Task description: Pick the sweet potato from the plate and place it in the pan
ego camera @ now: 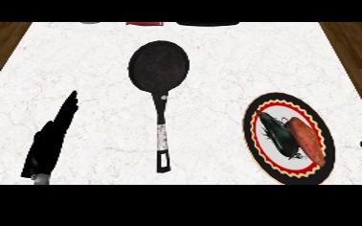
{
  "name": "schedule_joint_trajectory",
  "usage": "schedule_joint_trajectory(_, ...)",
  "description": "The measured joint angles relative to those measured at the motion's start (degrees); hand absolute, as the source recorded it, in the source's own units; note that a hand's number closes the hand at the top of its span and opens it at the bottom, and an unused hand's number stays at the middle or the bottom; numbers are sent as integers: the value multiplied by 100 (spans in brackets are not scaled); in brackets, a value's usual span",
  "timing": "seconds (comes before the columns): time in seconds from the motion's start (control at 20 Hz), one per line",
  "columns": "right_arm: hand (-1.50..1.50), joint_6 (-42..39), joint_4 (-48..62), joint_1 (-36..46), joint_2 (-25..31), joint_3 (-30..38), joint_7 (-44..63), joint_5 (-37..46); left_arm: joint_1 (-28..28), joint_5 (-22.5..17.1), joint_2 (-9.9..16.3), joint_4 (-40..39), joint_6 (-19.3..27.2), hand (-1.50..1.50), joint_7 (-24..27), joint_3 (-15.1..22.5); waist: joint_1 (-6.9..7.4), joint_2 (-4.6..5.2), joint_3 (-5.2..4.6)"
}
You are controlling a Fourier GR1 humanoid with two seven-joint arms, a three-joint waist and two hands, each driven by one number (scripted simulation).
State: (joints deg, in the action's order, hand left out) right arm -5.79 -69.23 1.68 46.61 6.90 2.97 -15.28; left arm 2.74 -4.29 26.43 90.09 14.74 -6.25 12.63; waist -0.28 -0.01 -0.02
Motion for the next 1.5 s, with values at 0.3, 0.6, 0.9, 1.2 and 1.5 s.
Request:
schedule_joint_trajectory(0.3, -150, -1069, 43, 164, 751, -303, 43, 375, -67, 65, -41, 7, -101, 0, -77, 8, 55, 4, 1)
schedule_joint_trajectory(0.6, -150, -2073, -185, 717, 929, -706, 556, 401, 59, 135, -114, 148, -160, 0, -107, 14, 104, 6, 0)
schedule_joint_trajectory(0.9, -150, -2509, -247, 1543, 628, -1118, 1561, 597, -61, 255, -226, -16, -241, 0, -66, -79, 113, 12, -2)
schedule_joint_trajectory(1.2, -150, -2940, -318, 1958, 228, -1405, 2405, 740, 146, 351, -302, 202, -320, 0, -120, -142, 95, 4, 1)
schedule_joint_trajectory(1.5, -150, -3442, -303, 2340, -23, -1751, 3050, 1059, 140, 427, -405, 76, -414, 0, -22, -241, 92, 6, -1)
